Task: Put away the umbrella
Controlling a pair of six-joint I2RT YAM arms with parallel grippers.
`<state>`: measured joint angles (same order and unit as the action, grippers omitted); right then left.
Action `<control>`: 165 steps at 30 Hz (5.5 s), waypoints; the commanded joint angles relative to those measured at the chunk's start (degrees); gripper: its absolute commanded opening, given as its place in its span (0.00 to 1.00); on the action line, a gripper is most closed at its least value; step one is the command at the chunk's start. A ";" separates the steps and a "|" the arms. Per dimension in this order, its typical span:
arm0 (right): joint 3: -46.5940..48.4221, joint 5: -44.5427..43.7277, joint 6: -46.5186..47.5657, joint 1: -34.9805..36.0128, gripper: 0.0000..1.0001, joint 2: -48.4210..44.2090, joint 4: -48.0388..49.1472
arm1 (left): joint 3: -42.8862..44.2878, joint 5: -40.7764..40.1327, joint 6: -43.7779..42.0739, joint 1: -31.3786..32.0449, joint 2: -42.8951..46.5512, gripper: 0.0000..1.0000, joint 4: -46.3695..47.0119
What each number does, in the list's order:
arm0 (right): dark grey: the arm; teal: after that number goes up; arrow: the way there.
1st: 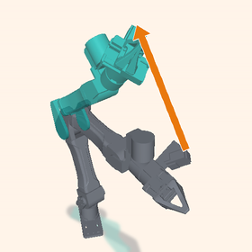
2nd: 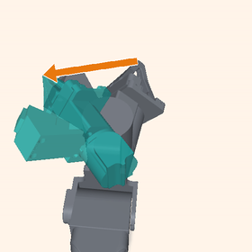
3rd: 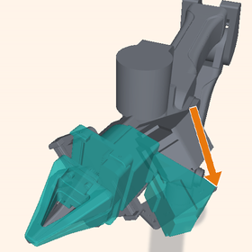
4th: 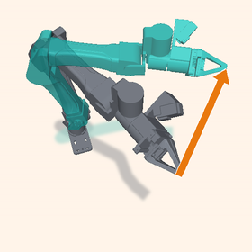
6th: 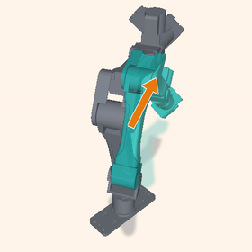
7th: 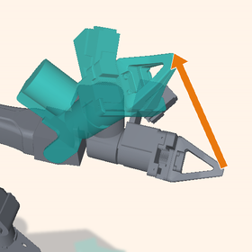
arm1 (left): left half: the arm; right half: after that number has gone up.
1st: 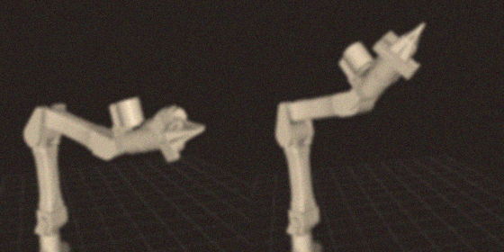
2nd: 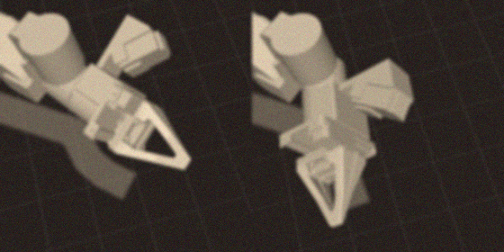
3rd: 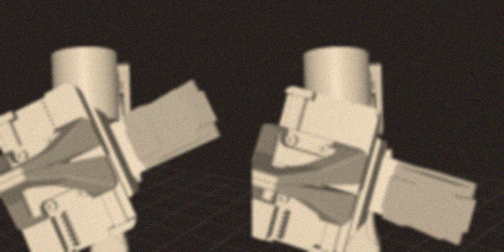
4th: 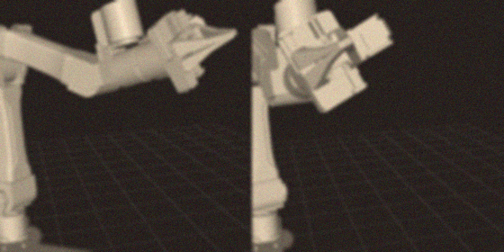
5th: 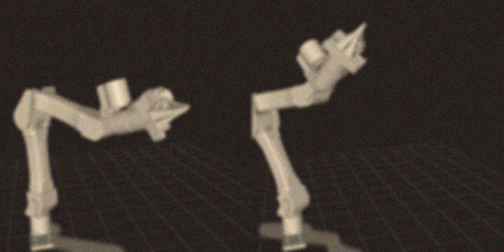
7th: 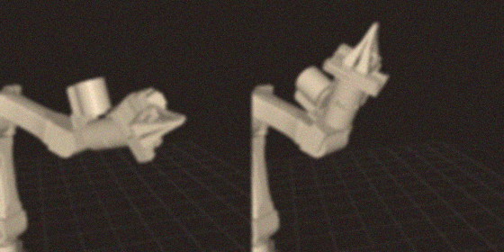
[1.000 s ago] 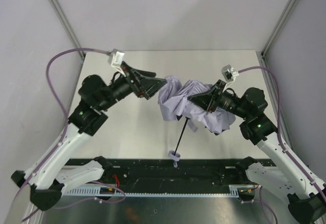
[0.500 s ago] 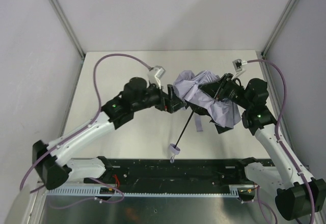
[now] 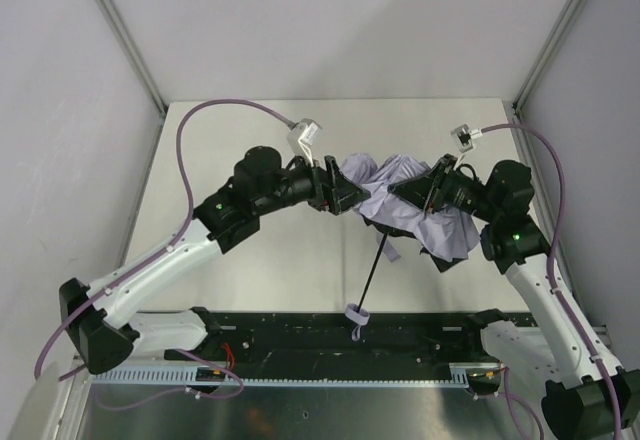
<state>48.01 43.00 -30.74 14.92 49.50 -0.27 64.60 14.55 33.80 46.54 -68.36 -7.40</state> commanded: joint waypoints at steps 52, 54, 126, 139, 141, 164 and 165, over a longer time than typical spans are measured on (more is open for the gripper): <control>4.43 22.22 -0.63 -0.12 0.00 3.92 4.96 | -5.74 10.43 -10.87 -7.29 14.34 0.99 -9.10; 4.45 22.74 -1.38 0.45 0.00 3.43 5.33 | -5.70 11.34 -11.17 -7.20 11.57 0.99 -7.98; 35.79 -32.64 60.02 39.92 0.00 68.42 -48.11 | -29.61 -23.76 6.62 -7.98 59.81 0.78 -16.59; 34.86 -11.90 59.51 33.13 0.00 76.00 -48.85 | -36.97 -20.05 38.26 -7.98 42.14 0.83 -18.72; 34.43 -10.03 59.67 31.94 0.00 76.03 -47.71 | -36.49 -18.43 41.85 -8.03 37.06 0.86 -18.71; 29.89 1.82 59.78 25.45 0.00 73.79 -38.14 | -49.80 -9.02 57.11 -3.50 0.74 0.87 29.02; 29.39 2.21 59.63 25.35 0.00 73.54 -37.52 | -49.86 -8.79 57.49 -3.45 -0.65 0.87 30.43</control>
<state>81.25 44.56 26.98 40.42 120.64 -47.31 14.81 5.78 88.53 42.68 -64.64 14.35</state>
